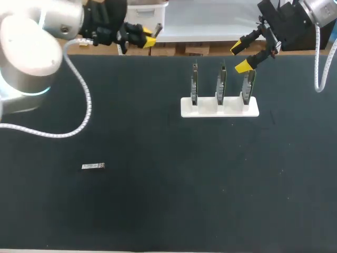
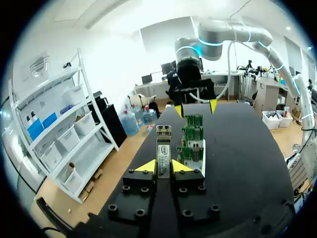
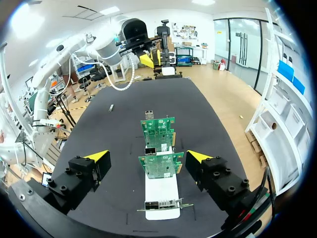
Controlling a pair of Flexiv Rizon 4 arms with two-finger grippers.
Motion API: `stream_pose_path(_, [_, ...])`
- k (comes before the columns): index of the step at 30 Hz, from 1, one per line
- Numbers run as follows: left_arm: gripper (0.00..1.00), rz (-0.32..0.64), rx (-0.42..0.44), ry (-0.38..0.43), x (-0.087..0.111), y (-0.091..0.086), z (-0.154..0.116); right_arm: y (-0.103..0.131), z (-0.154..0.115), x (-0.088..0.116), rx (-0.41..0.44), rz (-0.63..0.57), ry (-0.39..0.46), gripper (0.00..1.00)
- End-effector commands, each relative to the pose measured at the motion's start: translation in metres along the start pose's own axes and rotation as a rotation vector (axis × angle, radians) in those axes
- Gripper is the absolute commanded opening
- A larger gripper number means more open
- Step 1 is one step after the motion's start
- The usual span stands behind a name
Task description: Pick up the optical module with the left hand, and insert it into the network port with the right hand.
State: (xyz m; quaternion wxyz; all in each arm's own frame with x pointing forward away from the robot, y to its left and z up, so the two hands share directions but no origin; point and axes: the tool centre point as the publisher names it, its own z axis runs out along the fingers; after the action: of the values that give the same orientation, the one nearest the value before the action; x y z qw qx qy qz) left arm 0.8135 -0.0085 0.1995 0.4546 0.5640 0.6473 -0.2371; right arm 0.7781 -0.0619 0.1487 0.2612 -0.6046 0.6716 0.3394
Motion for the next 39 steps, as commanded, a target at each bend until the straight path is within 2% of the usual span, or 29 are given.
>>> stream_pose_path(1, [0.0,0.032,-0.017,-0.085,-0.012,0.003,0.029,0.001,0.0,0.0,0.003,0.0,0.0,1.0])
stream_pose_path(6, [0.0,0.028,-0.015,-0.14,-0.032,0.0,0.046,0.001,0.0,0.0,0.003,0.0,0.0,1.0])
stream_pose_path(14, [0.0,0.033,0.058,-0.234,-0.06,-0.012,0.072,0.001,0.0,0.0,0.003,0.0,0.0,1.0])
stream_pose_path(31, [0.0,-0.025,0.229,-0.355,-0.075,-0.051,0.125,0.001,0.0,0.0,0.003,0.0,0.0,1.0])
stream_pose_path(35, [0.0,-0.013,0.278,-0.381,-0.08,-0.064,0.137,0.001,0.0,0.0,0.003,0.0,0.0,1.0])
stream_pose_path(39, [0.0,-0.027,0.297,-0.407,-0.082,-0.067,0.142,0.001,0.0,0.0,0.003,0.0,0.0,1.0])
